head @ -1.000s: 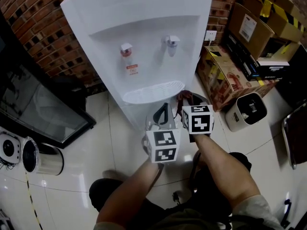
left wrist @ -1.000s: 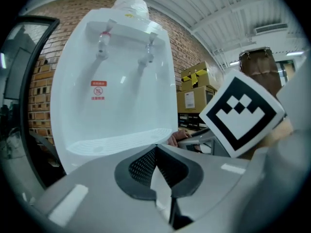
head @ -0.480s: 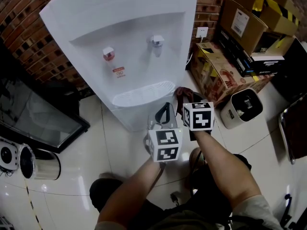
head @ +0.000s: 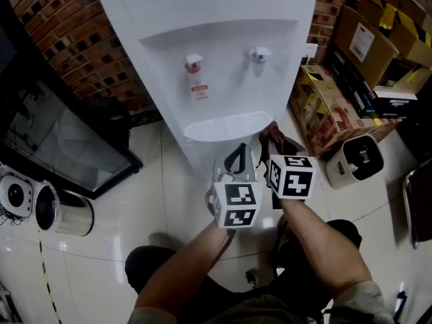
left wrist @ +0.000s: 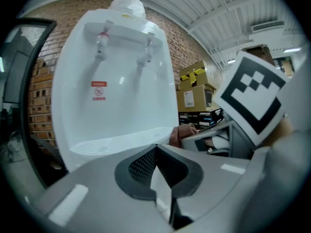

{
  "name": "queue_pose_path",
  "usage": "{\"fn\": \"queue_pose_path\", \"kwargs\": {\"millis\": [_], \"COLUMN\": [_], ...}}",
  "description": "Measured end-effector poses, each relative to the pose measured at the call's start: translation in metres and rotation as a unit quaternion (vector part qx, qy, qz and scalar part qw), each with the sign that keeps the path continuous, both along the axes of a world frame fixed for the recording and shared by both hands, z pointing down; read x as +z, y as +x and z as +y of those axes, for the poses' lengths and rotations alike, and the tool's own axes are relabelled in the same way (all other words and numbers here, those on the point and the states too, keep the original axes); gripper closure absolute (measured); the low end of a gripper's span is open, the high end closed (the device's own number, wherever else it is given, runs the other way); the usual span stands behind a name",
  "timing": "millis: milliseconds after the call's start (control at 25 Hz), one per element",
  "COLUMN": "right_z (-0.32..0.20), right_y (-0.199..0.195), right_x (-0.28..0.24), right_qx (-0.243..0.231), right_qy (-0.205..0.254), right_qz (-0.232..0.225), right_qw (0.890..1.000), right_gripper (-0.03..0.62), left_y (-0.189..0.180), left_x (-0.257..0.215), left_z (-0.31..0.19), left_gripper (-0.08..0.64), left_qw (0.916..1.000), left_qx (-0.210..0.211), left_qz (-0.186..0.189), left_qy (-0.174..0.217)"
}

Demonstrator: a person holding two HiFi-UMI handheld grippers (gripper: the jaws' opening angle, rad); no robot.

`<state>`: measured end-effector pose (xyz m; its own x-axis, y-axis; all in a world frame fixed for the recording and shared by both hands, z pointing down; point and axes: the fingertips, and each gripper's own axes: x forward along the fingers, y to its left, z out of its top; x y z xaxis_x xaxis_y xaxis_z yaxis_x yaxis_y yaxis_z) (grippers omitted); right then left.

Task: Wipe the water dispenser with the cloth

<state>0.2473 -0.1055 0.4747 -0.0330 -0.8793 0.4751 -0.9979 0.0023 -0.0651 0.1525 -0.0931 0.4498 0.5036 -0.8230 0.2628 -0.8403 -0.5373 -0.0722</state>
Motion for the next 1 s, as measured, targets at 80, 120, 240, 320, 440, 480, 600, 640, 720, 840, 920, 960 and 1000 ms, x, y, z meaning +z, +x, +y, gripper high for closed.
{"fn": "queue_pose_path", "kwargs": {"millis": [80, 120, 240, 320, 440, 480, 600, 640, 720, 840, 920, 960, 1000], "right_z": [0.003, 0.005, 0.01, 0.011, 0.008, 0.006, -0.002, -0.005, -0.01, -0.017, -0.021, -0.022, -0.024], "right_y": [-0.041, -0.063, -0.13, -0.172, -0.214, -0.224, -0.249, -0.254, -0.26, -0.257, -0.255, -0.253, -0.251], "right_x": [-0.005, -0.005, 0.005, 0.015, 0.033, 0.04, 0.056, 0.06, 0.069, 0.087, 0.094, 0.095, 0.095], "right_qx": [-0.038, -0.063, -0.149, -0.201, -0.243, -0.248, -0.256, -0.257, -0.252, -0.238, -0.235, -0.233, -0.23], "right_qy": [0.017, 0.023, 0.027, 0.024, 0.009, 0.002, -0.01, -0.012, -0.016, -0.026, -0.026, -0.025, -0.024], "right_qz": [0.003, 0.006, 0.019, 0.025, 0.012, 0.002, -0.007, -0.007, -0.008, 0.001, 0.012, 0.014, 0.012], "right_qw": [0.999, 0.998, 0.988, 0.979, 0.97, 0.969, 0.967, 0.966, 0.968, 0.971, 0.972, 0.972, 0.973], "right_gripper": [0.52, 0.52, 0.52, 0.52, 0.518, 0.518, 0.518, 0.518, 0.518, 0.518, 0.518, 0.518, 0.519], "left_y": [-0.036, -0.056, -0.112, -0.145, -0.181, -0.191, -0.219, -0.226, -0.233, -0.235, -0.234, -0.234, -0.234], "left_x": [-0.004, -0.005, -0.003, 0.002, 0.013, 0.017, 0.027, 0.03, 0.035, 0.046, 0.054, 0.059, 0.063], "left_z": [-0.002, -0.003, -0.002, -0.003, -0.008, -0.009, -0.012, -0.014, -0.017, -0.02, -0.022, -0.022, -0.022], "left_gripper": [0.56, 0.56, 0.56, 0.56, 0.56, 0.56, 0.56, 0.56, 0.56, 0.56, 0.56, 0.56, 0.56], "left_qw": [0.9994, 0.9987, 0.9946, 0.9904, 0.9837, 0.9815, 0.9752, 0.9738, 0.9724, 0.9735, 0.9741, 0.974, 0.9739], "left_qx": [-0.033, -0.052, -0.103, -0.137, -0.178, -0.189, -0.219, -0.225, -0.231, -0.225, -0.221, -0.219, -0.219], "left_qz": [0.002, 0.002, -0.005, -0.008, -0.009, -0.008, -0.009, -0.007, -0.003, -0.002, -0.001, 0.002, 0.008], "left_qy": [0.001, 0.0, -0.008, -0.018, -0.026, -0.028, -0.03, -0.03, -0.033, -0.041, -0.05, -0.056, -0.061]}}
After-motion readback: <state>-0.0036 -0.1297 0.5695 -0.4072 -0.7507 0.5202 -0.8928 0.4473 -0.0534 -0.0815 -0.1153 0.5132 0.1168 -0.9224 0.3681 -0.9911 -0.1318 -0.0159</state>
